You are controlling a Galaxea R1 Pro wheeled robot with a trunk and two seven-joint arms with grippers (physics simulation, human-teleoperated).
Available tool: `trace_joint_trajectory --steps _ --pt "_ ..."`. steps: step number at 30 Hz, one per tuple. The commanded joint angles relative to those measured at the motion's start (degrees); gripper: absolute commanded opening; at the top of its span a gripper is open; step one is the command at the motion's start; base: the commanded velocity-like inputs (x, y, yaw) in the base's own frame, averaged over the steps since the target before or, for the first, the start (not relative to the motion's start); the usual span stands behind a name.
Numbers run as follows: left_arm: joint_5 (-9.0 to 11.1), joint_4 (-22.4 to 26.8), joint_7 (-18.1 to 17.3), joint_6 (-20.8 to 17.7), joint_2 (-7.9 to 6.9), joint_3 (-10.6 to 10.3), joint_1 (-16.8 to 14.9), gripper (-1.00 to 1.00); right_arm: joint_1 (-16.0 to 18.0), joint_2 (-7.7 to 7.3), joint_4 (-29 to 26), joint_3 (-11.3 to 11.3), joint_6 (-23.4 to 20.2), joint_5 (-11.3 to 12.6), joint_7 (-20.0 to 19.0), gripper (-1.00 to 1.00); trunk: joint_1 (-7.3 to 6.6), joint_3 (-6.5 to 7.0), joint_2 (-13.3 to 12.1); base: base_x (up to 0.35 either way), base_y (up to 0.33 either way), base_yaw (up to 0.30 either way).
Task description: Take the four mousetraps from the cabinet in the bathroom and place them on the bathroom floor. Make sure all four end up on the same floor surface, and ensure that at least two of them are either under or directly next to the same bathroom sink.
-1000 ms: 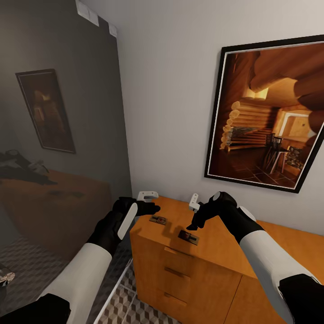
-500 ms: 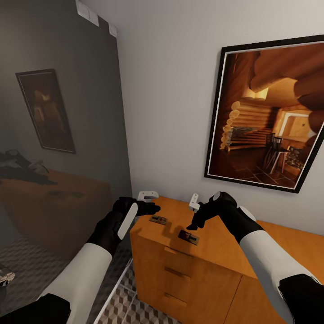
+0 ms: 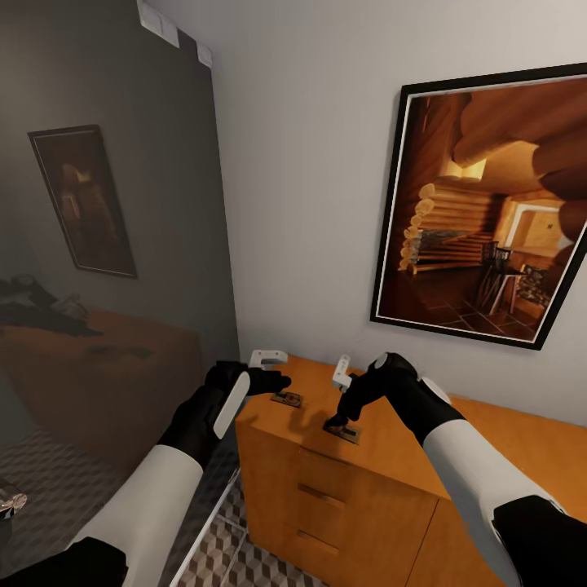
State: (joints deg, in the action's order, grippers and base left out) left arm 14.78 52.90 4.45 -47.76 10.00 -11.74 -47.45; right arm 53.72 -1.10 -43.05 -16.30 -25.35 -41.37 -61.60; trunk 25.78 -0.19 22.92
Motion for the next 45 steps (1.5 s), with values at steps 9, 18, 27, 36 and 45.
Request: trace_joint_trajectory --steps 9,18,27,36,45 --pt "-0.08 0.01 0.0 2.91 0.0 -0.03 0.55 1.0 -0.14 2.42 2.9 -0.02 0.01 -0.06 -0.1 1.0 0.0 0.0 0.0 0.0 0.0 0.0" --pt "-0.14 0.01 0.08 3.22 0.0 -0.03 0.6 1.0 -0.19 2.42 3.31 0.25 -0.01 -0.12 -0.19 1.0 0.0 0.0 0.0 0.0 0.0 0.0" --pt "-0.18 -0.04 0.12 3.2 0.0 -0.04 0.61 1.0 -0.18 1.92 3.25 0.44 -0.48 -0.25 -0.24 1.0 0.0 0.0 0.0 0.0 0.0 0.0" --pt "-0.19 -0.08 0.12 3.25 0.0 -0.04 0.61 1.0 -0.19 -0.34 3.25 3.12 -0.25 -0.16 -0.98 1.0 0.0 0.0 0.0 0.0 0.0 0.0" --pt "-0.19 -0.08 0.12 3.28 0.0 -0.04 0.61 1.0 -0.19 -3.26 3.24 6.0 0.23 -0.27 -3.81 1.0 0.0 0.0 0.0 0.0 0.0 0.0"
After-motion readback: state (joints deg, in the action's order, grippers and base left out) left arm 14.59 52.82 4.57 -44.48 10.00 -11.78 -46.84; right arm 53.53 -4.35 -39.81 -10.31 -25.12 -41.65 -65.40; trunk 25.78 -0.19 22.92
